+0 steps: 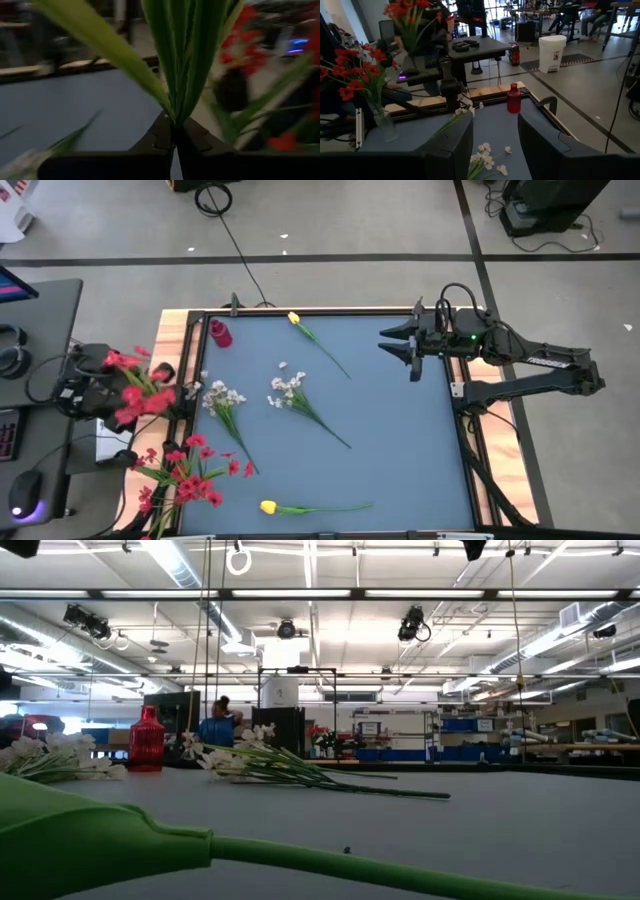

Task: Sort flowers into vase by color
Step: Put the red flowers into the transparent vase

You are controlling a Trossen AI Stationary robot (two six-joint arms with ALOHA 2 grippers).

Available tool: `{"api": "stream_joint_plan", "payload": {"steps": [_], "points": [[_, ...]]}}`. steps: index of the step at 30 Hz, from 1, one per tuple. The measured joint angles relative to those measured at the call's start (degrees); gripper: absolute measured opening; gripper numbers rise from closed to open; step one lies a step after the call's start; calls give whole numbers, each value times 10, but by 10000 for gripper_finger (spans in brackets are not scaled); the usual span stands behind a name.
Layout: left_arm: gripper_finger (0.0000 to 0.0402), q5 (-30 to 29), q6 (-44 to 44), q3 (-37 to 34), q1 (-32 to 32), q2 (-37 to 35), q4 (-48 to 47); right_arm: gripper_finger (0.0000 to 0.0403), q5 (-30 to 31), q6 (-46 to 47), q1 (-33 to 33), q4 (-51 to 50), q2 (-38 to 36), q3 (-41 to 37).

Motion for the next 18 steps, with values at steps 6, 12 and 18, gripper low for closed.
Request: {"api": "stream_joint_plan", "payload": {"steps": [6, 12, 18], "points": [[13, 114, -82, -82, 0, -4, 149, 164, 0, 0, 0, 7, 0, 0], [13, 178, -121, -143, 0, -4, 264, 164, 0, 0, 0, 9, 0, 0], [12, 216, -188, -217, 0, -4, 383, 164, 0, 0, 0, 9, 0, 0]]}}
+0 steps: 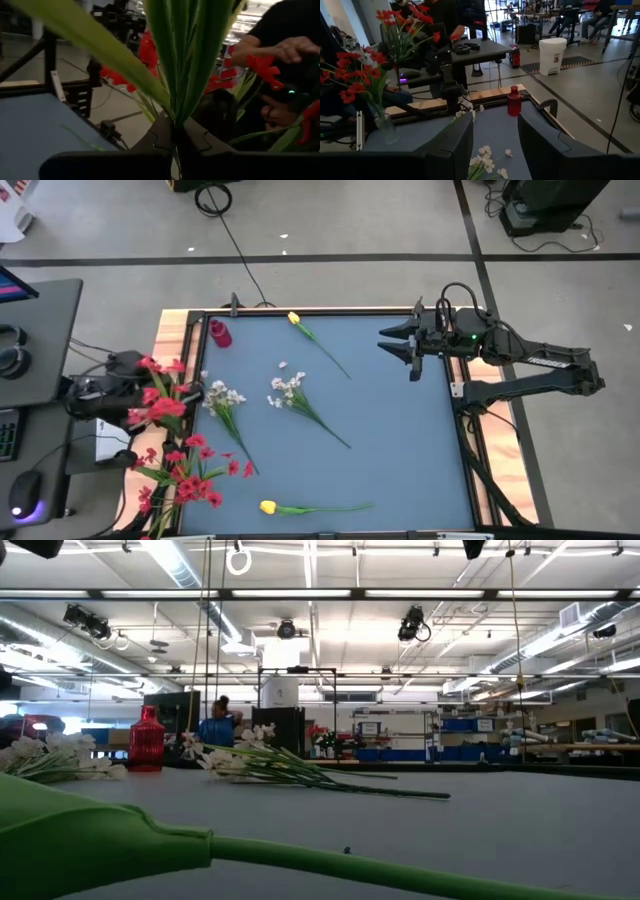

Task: Sort flowers into vase by color
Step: Put the red flowers into the transparent vase

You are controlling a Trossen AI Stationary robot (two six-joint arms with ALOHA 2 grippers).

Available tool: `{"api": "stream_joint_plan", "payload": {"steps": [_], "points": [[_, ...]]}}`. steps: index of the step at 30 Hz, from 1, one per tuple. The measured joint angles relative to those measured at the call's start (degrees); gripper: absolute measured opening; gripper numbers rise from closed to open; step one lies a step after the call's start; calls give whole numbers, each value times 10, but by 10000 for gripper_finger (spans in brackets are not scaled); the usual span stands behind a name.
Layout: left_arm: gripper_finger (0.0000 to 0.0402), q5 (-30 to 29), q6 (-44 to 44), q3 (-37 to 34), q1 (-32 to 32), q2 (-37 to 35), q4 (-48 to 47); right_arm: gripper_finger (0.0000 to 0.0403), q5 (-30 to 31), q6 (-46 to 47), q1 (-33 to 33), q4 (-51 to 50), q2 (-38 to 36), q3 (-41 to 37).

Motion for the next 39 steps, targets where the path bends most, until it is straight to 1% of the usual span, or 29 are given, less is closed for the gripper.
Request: {"api": "stream_joint_plan", "payload": {"steps": [5, 7, 13, 17, 20, 24, 29, 31, 35, 39], "points": [[12, 1, -48, -52, 0, 0, 115, 164, 0, 0, 0, 0, 0, 0], [12, -6, -57, -73, 0, 0, 145, 164, 0, 0, 0, 0, 0, 0], [12, -43, -72, -124, 0, 5, 197, 164, 0, 0, 0, 0, 0, 0], [12, -48, -85, -134, -16, 29, 213, 164, 0, 0, 0, 0, 0, 0], [12, -48, -85, -134, -49, 52, 227, 164, 0, 0, 0, 0, 0, 0], [12, -48, -86, -134, -114, 77, 241, 164, 0, 0, 0, 0, 0, 0], [11, -47, -84, -134, -203, 75, 241, 164, 0, 0, 0, 0, 0, 0], [11, -52, -71, -134, -233, 67, 242, 164, 0, 0, 0, 0, 0, 0], [11, -94, -47, -134, -277, 65, 264, 164, 0, 0, 0, 0, 0, 0], [11, -144, -14, -134, -306, 69, 293, 164, 0, 0, 0, 0, 0, 0]]}}
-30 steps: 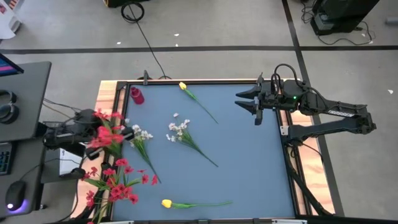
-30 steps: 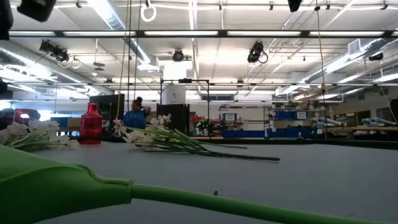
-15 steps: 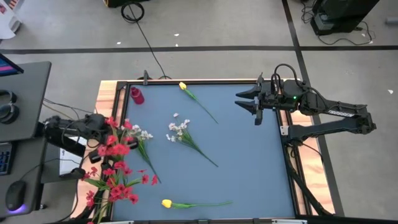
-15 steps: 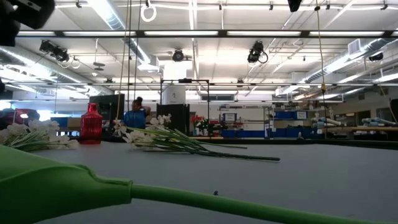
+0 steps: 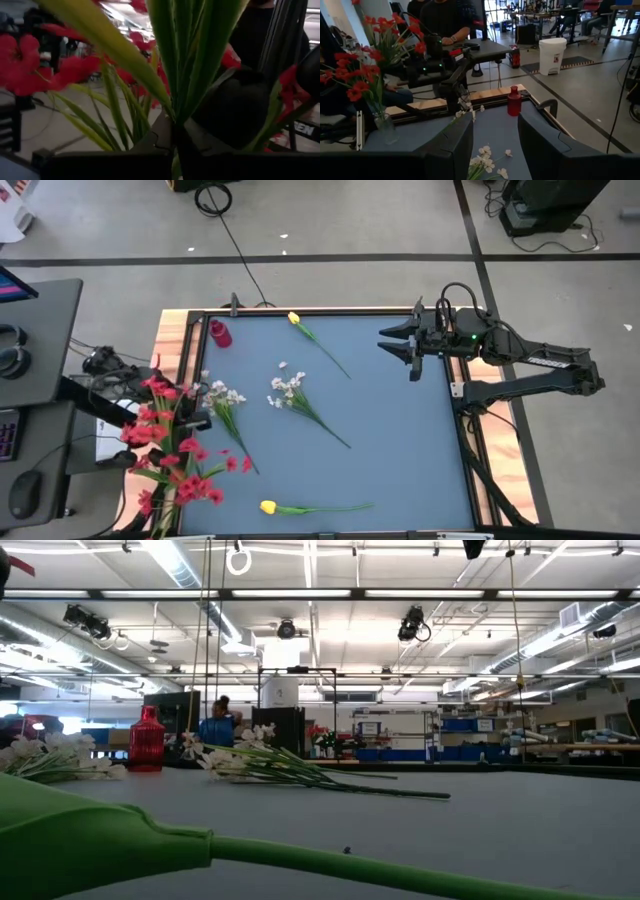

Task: Sort flowers into vase by color
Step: Put the red flowers into the transparent vase

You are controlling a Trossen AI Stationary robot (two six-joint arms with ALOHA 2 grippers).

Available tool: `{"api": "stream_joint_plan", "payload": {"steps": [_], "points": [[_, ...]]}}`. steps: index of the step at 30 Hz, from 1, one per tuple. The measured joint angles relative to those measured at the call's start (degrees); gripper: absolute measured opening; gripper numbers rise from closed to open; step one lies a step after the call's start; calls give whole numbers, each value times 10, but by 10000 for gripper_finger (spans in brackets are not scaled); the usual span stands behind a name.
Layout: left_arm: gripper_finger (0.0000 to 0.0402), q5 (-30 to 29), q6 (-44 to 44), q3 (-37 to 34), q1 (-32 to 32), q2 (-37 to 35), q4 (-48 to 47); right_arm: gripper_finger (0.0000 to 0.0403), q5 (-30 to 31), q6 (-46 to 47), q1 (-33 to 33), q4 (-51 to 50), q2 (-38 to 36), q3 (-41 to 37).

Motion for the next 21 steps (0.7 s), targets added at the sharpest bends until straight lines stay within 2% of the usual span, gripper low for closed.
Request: {"api": "stream_joint_plan", "payload": {"steps": [7, 13, 21], "points": [[11, -8, 56, -16, -36, 0, 24, 164, 0, 0, 0, 0, 0, 0], [11, -21, 38, -63, -65, 0, 101, 164, 0, 0, 0, 1, 0, 0], [16, -26, 54, -63, -74, 0, 104, 164, 0, 0, 0, 2, 0, 0]]}}
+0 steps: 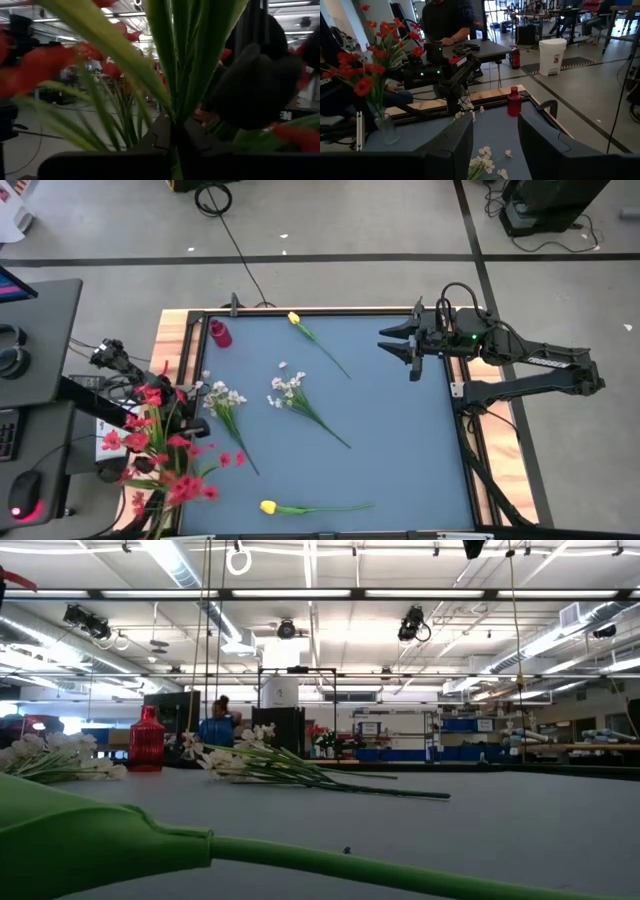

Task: Sort flowers into vase by color
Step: Put the red flowers into the transparent vase

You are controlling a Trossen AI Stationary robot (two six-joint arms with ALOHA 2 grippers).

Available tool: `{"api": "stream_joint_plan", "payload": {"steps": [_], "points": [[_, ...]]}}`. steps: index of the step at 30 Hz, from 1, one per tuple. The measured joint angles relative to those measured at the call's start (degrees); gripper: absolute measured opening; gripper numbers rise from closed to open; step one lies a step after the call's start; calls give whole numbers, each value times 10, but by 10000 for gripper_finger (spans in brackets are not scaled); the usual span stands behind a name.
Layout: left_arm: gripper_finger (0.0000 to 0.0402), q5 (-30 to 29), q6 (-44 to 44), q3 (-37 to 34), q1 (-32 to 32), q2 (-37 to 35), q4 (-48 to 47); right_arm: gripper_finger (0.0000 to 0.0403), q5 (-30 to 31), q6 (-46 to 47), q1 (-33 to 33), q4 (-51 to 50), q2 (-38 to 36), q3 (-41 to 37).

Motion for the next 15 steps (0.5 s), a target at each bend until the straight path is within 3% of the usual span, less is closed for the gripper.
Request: {"api": "stream_joint_plan", "payload": {"steps": [4, 15], "points": [[19, -30, 1, 0, 2, 0, -4, 164, 0, 0, 0, 0, 0, 0], [22, -30, 15, 0, 2, 14, -32, 164, 0, 0, 0, 0, 0, 0]]}}
